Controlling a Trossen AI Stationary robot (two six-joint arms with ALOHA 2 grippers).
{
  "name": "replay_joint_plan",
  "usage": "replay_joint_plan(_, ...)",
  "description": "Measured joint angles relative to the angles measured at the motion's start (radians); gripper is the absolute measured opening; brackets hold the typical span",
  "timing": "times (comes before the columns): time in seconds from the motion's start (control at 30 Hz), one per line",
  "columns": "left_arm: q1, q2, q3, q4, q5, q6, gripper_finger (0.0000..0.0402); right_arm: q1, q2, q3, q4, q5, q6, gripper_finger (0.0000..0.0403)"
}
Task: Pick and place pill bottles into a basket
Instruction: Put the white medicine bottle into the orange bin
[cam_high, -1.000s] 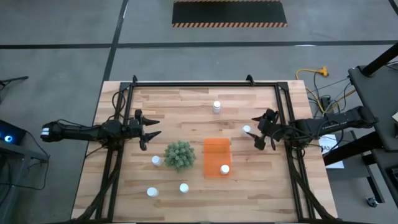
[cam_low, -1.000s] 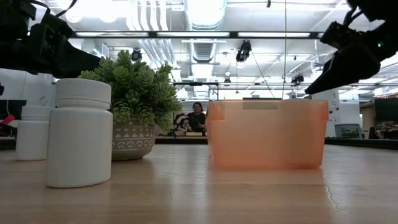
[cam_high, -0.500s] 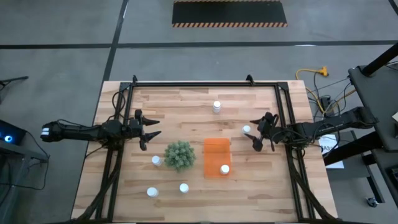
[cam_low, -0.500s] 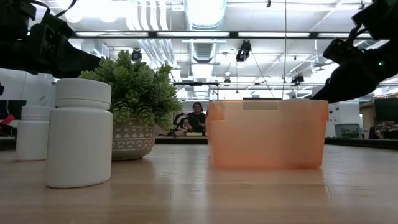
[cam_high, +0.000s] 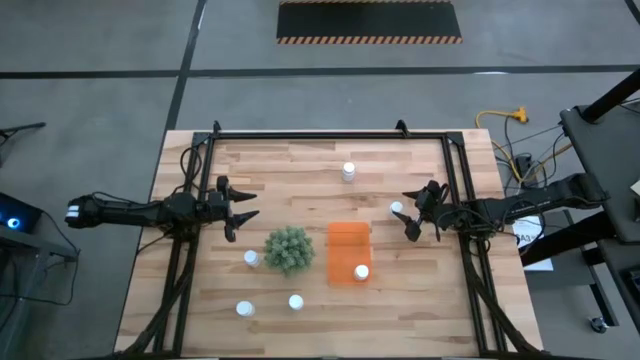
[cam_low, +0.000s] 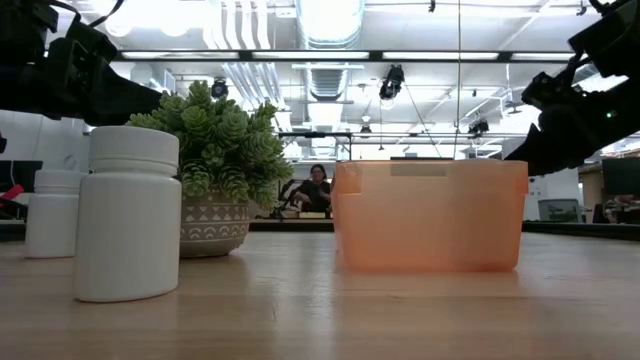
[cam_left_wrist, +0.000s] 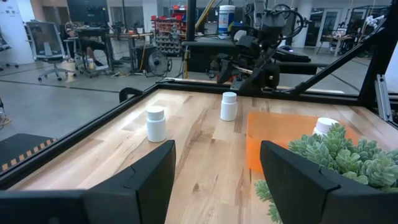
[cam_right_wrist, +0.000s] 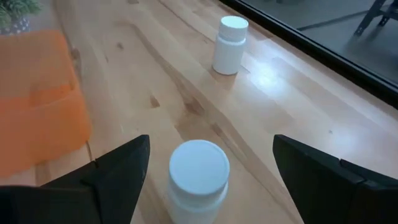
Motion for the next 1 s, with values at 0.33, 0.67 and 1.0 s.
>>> replay_joint_plan(0.33,0.0,0.0,0.0,0.0,0.0,0.0,0.0218,0.0,0.001,-0.05,0.08,-0.002,0.011,0.0329)
replay_joint_plan(0.67,0.0,0.0,0.0,0.0,0.0,0.0,0.0218,0.001,0.001,-0.066,0.096,-0.006,0.011,0.0329)
replay_joint_plan(1.0,0.0,0.0,0.0,0.0,0.0,0.0,0.0218,0.001,0.033,-0.069,0.098,-0.018,0.007,0.0329)
